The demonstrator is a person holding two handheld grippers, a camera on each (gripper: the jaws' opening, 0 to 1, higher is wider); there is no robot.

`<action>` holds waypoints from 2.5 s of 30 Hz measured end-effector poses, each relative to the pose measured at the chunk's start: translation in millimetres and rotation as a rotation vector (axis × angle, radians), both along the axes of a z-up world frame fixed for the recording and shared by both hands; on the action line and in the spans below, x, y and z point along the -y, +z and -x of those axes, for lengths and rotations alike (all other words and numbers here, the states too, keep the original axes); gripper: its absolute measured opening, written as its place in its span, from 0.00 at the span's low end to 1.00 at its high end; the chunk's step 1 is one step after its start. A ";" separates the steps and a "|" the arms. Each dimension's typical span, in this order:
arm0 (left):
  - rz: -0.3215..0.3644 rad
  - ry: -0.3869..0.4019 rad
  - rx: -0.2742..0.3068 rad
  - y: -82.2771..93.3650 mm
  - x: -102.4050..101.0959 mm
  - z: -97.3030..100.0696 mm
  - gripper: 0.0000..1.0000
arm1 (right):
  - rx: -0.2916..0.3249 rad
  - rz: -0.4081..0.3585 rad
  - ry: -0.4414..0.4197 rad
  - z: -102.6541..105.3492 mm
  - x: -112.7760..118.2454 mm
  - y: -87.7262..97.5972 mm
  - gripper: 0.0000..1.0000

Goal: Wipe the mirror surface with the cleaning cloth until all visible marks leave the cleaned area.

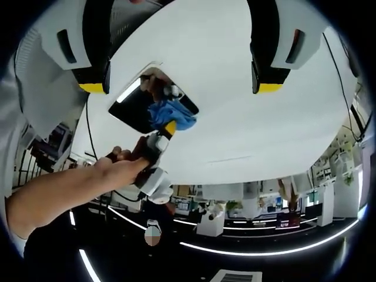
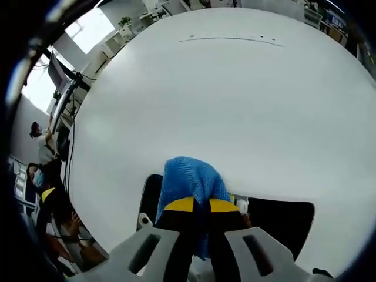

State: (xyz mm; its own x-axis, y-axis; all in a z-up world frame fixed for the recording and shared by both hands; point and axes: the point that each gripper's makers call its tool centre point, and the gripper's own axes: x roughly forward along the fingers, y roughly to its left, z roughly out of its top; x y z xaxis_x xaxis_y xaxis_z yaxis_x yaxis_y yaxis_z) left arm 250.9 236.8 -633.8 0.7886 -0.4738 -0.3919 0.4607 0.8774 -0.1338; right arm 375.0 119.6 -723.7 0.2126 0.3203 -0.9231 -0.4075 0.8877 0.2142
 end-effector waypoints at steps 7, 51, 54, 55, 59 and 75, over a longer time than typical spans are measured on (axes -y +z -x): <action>0.001 0.004 0.001 0.6 -1.2 -0.5 0.99 | -0.009 -0.027 -0.056 -0.6 2.7 -4.0 0.01; -0.048 -0.039 -0.011 -3.9 22.0 6.0 0.99 | -0.041 -0.051 -0.070 71.9 15.1 -19.4 0.01; -0.050 -0.045 -0.012 -9.6 26.9 11.4 0.99 | -0.042 -0.062 -0.077 79.5 16.7 -18.8 0.01; -0.054 -0.046 -0.010 -9.9 27.2 11.9 0.99 | -0.042 -0.063 -0.077 81.3 16.9 -18.6 0.01; -0.048 -0.050 -0.011 -11.0 29.1 13.4 0.99 | -0.042 -0.066 -0.078 87.5 17.2 -18.7 0.01; -0.024 -0.040 -0.013 -12.5 36.2 19.0 0.99 | -0.058 -0.072 -0.079 109.7 18.2 -15.8 0.01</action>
State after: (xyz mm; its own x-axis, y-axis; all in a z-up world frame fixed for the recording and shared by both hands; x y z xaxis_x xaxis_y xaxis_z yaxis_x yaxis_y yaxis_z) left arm 231.9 200.6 -646.2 0.7641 -0.4950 -0.4136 0.4936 0.8615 -0.1191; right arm 265.3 101.4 -739.5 0.1869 0.3702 -0.9099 -0.3218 0.8982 0.2994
